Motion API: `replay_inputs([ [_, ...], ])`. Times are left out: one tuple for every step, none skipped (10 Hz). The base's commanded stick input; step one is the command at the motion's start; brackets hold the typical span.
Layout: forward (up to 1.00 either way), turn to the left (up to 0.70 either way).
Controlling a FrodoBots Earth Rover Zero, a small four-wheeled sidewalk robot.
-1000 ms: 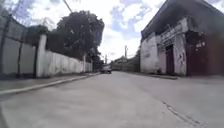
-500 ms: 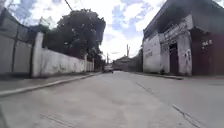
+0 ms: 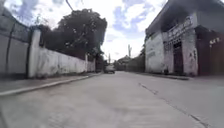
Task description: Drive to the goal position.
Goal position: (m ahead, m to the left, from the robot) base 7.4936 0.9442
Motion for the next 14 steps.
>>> replay_inputs([
  [0.7, 0.0],
  [0.7, 0.0],
  [0.7, 0.0],
  [0.7, 0.0],
  [0.7, 0.0],
  [0.7, 0.0],
  [0.7, 0.0],
  [0.7, 0.0],
  [0.7, 0.0],
  [0.7, 0.0],
  [0.7, 0.0],
  [0.7, 0.0],
  [0.7, 0.0],
  [0.7, 0.0],
])
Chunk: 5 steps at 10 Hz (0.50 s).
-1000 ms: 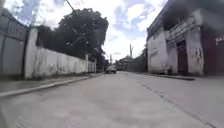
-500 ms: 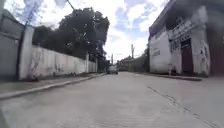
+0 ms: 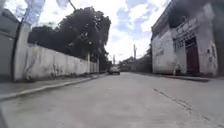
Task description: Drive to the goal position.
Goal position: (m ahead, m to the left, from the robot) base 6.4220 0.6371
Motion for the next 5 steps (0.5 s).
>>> replay_inputs([
  [0.7, 0.0],
  [0.7, 0.0],
  [0.7, 0.0],
  [0.7, 0.0],
  [0.7, 0.0],
])
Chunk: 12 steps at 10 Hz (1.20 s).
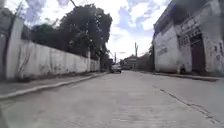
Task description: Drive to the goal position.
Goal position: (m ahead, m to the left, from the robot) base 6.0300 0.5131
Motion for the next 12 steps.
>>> replay_inputs([
  [0.7, 0.0],
  [0.7, 0.0],
  [0.7, 0.0],
  [0.7, 0.0],
  [0.7, 0.0],
  [0.7, 0.0],
  [0.7, 0.0],
  [0.7, 0.0],
  [0.7, 0.0],
  [0.7, 0.0],
  [0.7, 0.0],
  [0.7, 0.0],
])
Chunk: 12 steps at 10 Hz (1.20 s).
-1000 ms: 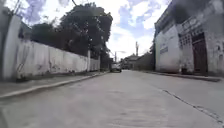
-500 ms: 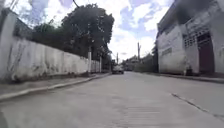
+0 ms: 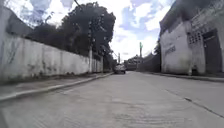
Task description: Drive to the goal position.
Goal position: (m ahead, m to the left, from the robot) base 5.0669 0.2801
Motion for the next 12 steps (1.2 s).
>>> replay_inputs([
  [0.7, 0.0],
  [0.7, 0.0],
  [0.7, 0.0],
  [0.7, 0.0],
  [0.7, 0.0],
  [0.7, 0.0],
  [0.7, 0.0],
  [0.7, 0.0],
  [0.7, -0.11],
  [0.7, -0.23],
  [0.7, -0.35],
  [0.7, -0.35],
])
